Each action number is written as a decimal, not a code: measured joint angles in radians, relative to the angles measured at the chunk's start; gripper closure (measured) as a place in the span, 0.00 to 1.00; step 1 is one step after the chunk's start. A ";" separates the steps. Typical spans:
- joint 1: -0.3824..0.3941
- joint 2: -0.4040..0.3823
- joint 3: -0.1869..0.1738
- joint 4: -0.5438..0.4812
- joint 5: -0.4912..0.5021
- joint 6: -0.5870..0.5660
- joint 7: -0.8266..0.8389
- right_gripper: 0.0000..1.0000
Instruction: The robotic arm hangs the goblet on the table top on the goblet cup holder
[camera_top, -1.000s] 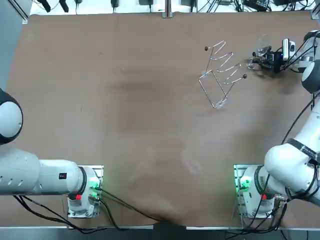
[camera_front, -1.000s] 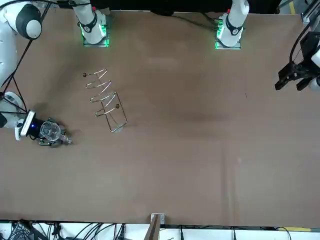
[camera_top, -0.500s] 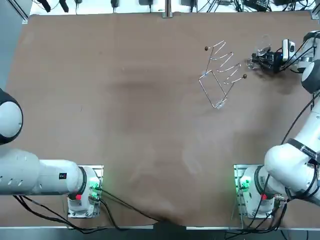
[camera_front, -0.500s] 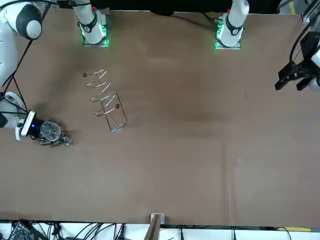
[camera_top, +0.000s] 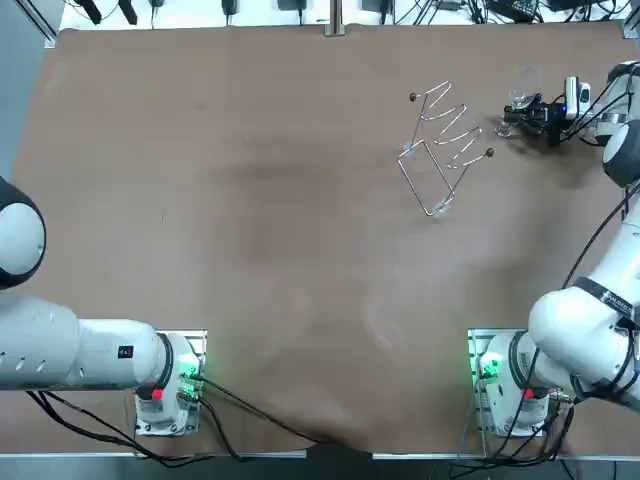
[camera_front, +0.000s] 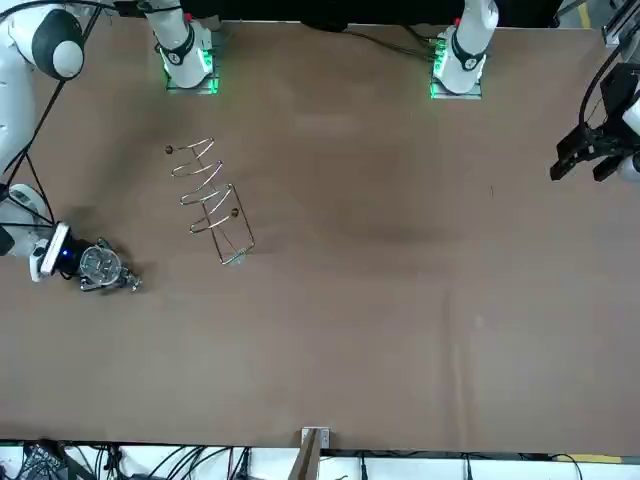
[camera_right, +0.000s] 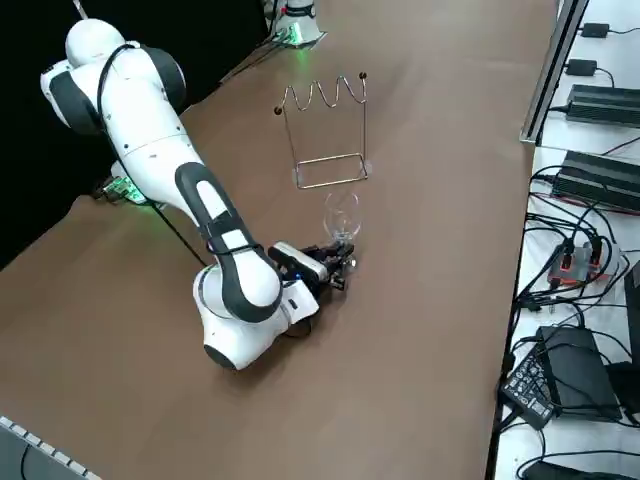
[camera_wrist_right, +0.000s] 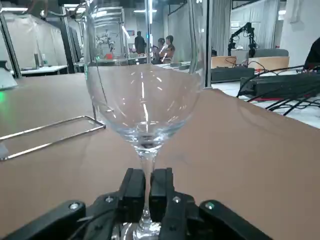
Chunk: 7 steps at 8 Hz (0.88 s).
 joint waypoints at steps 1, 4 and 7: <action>0.002 0.000 0.001 0.011 0.000 0.000 0.041 0.91; 0.008 -0.013 0.002 0.066 -0.010 -0.011 0.231 0.91; 0.015 -0.073 0.008 0.129 -0.105 -0.029 0.597 0.91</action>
